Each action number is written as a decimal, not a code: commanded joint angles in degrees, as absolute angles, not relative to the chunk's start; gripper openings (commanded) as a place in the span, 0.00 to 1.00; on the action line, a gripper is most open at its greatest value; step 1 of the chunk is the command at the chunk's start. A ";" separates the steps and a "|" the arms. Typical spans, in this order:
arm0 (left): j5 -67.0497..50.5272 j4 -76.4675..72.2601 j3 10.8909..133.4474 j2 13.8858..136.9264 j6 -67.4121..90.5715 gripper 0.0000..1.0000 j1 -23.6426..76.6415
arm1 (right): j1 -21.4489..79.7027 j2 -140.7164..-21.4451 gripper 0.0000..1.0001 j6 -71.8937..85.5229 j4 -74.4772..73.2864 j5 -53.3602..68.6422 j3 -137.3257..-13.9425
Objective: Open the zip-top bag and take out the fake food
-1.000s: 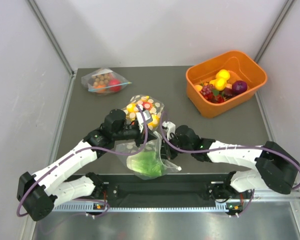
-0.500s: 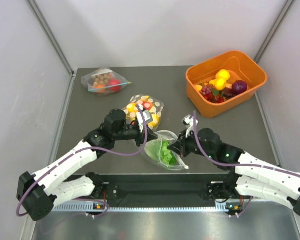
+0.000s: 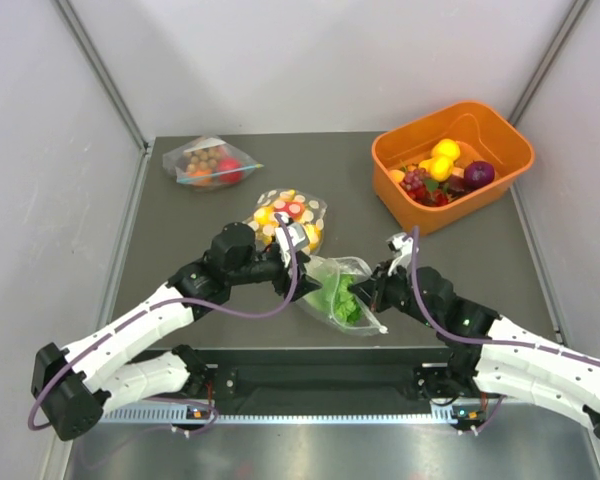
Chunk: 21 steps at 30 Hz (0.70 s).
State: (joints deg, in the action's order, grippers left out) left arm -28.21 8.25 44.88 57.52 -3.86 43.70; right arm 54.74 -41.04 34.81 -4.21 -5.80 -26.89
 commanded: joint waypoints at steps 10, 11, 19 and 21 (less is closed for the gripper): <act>-17.22 3.43 46.67 56.25 5.80 0.80 53.26 | 55.81 -42.18 0.00 41.13 9.49 -16.25 -24.52; -17.75 3.17 46.67 56.69 6.24 0.80 53.87 | 55.90 -42.62 0.00 41.13 9.75 -16.87 -24.70; -12.76 6.41 50.44 62.92 6.33 0.83 55.63 | 58.09 -45.52 0.00 41.48 12.39 -19.42 -26.19; -10.38 7.20 51.06 64.50 6.24 0.83 55.63 | 58.88 -45.79 0.00 41.57 13.09 -19.77 -26.28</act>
